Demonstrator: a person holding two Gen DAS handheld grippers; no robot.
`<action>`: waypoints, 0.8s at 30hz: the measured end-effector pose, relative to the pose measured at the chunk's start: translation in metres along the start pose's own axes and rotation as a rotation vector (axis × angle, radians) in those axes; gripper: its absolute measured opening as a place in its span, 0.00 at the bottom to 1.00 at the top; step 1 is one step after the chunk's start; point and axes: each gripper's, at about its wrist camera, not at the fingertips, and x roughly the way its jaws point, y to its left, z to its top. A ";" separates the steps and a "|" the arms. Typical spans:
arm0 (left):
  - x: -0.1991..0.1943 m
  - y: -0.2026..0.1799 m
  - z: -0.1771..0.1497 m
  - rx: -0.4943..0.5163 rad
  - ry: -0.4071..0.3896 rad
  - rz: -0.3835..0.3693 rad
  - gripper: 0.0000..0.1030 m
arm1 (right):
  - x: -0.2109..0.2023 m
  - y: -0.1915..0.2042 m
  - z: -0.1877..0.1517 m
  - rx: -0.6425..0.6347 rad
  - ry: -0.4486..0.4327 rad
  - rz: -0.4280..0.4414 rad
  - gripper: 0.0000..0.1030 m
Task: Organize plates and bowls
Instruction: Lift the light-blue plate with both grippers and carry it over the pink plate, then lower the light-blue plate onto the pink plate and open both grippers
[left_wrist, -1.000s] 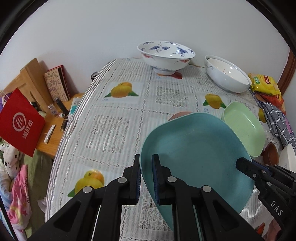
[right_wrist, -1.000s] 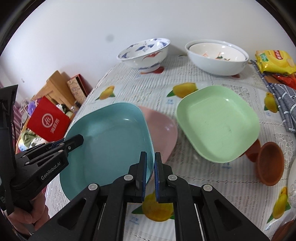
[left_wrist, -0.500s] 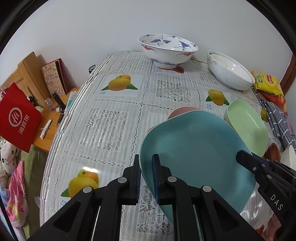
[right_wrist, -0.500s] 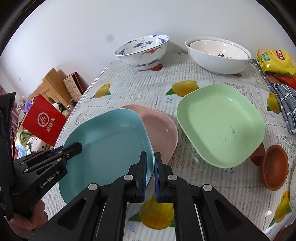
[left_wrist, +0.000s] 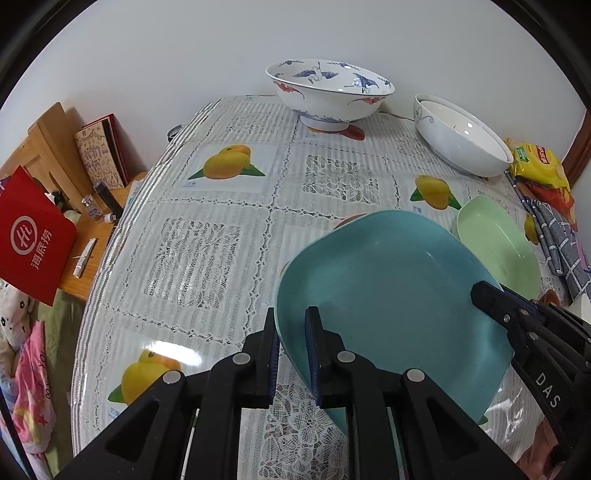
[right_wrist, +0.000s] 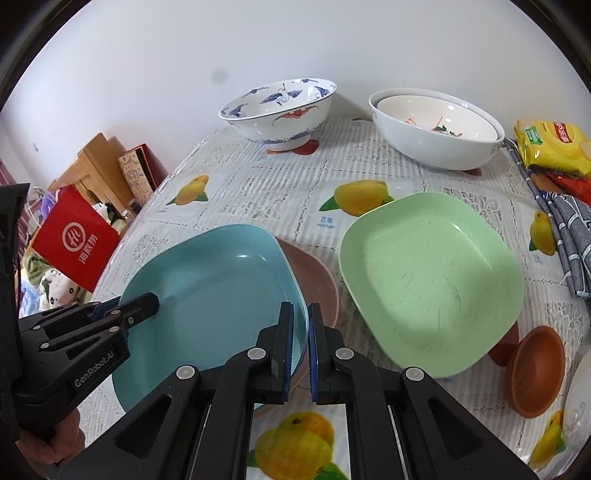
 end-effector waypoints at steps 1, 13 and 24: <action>0.001 -0.001 0.000 -0.001 0.003 -0.002 0.13 | 0.001 -0.001 0.001 0.000 0.001 -0.004 0.07; 0.010 -0.011 -0.003 0.022 0.015 0.020 0.17 | 0.007 0.003 0.000 -0.056 -0.040 -0.044 0.23; -0.005 -0.017 -0.009 0.055 -0.006 0.050 0.38 | -0.029 -0.001 0.006 -0.046 -0.099 -0.016 0.49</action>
